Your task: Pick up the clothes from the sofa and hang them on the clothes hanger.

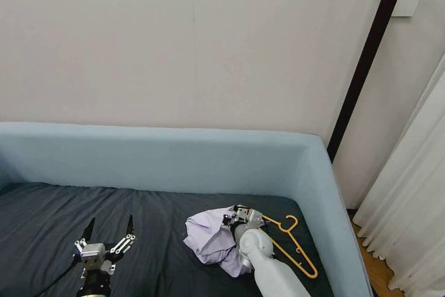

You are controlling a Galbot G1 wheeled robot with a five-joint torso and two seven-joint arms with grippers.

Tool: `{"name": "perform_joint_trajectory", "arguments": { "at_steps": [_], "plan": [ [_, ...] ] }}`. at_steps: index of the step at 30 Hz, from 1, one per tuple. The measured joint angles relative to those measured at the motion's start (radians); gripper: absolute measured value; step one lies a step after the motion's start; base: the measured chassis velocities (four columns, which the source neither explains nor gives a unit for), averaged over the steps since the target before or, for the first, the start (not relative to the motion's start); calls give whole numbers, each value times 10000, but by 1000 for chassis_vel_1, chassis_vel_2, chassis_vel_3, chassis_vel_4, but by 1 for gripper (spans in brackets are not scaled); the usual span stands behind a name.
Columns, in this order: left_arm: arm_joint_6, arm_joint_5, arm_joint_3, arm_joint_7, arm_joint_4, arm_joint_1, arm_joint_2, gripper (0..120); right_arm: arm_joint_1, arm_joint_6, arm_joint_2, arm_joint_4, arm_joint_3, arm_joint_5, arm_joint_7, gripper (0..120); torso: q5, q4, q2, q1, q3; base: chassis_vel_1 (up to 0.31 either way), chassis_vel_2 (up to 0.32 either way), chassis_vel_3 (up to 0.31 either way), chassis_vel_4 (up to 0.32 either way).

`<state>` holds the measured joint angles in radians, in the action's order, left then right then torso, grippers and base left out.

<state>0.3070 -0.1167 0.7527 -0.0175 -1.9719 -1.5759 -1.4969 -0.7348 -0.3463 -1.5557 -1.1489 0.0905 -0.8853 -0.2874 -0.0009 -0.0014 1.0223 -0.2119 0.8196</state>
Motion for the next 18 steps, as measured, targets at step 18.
{"name": "perform_joint_trajectory", "arguments": {
  "at_steps": [18],
  "plan": [
    [189,-69,-72,-7,377,350,49,100,-160,3826,1401,-1668,-624,-1975,3420,0,2,-1,0,0,0,0,0,0,0]
  ]
}}
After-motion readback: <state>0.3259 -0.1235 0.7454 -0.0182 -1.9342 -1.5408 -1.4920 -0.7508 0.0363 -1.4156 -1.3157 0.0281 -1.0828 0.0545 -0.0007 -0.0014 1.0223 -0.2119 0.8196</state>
